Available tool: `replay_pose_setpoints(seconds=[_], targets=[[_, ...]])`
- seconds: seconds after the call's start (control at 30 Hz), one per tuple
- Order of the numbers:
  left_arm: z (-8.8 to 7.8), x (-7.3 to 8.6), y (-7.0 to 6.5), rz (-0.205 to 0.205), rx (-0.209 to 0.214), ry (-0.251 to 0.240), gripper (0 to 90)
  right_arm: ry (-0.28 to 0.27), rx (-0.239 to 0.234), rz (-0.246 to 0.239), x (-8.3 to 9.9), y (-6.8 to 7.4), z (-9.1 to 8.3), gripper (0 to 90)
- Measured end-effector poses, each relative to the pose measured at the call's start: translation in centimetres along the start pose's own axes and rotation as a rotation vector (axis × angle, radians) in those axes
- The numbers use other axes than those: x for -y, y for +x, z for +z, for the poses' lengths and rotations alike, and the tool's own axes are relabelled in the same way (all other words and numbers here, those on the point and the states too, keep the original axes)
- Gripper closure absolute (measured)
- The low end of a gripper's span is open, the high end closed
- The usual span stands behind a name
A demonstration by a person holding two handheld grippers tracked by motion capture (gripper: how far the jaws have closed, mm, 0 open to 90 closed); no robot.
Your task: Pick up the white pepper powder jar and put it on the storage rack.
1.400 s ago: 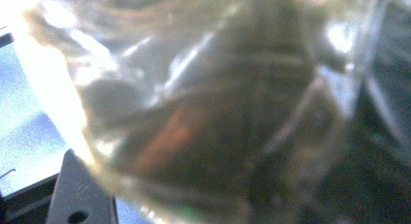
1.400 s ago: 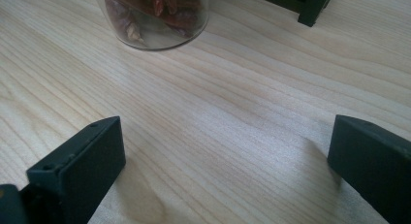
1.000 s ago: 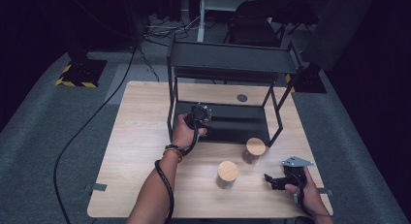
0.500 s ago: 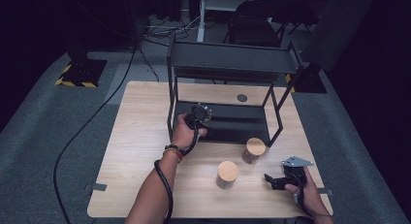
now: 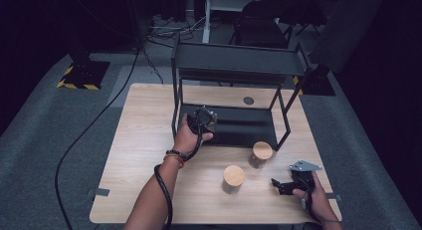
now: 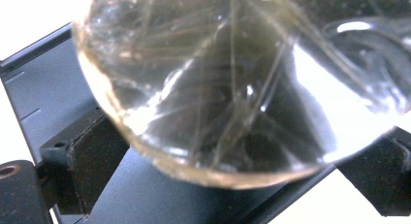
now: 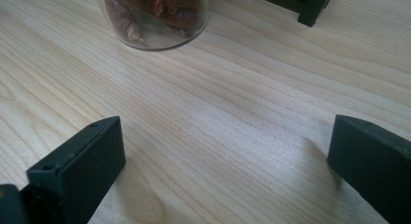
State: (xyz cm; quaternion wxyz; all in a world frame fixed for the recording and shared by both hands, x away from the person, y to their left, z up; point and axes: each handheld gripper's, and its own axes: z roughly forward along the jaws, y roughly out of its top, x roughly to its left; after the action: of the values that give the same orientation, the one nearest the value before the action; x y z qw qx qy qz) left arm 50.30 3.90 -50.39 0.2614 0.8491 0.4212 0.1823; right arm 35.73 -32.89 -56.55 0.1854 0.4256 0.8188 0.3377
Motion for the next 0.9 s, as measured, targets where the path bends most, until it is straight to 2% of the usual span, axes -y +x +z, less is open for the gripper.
replay_pose_setpoints(seconds=[0.23, 0.57, 0.8, 0.9], targets=[[-0.5, 0.5, -0.3, 0.033, -0.017, -0.013, 3.7, 0.0, 0.0, 0.0, 0.0, 0.0, 0.0, 0.0], [-1.6, 0.7, -1.3, 0.093, -0.068, -0.034, 3.5, 0.0, 0.0, 0.0, 0.0, 0.0, 0.0, 0.0], [-2.4, 1.3, -1.7, 0.121, -0.093, -0.051, 3.5, 0.0, 0.0, 0.0, 0.0, 0.0, 0.0, 0.0], [-2.9, 1.7, -1.9, 0.122, -0.085, -0.071, 3.5, 0.0, 0.0, 0.0, 0.0, 0.0, 0.0, 0.0]])
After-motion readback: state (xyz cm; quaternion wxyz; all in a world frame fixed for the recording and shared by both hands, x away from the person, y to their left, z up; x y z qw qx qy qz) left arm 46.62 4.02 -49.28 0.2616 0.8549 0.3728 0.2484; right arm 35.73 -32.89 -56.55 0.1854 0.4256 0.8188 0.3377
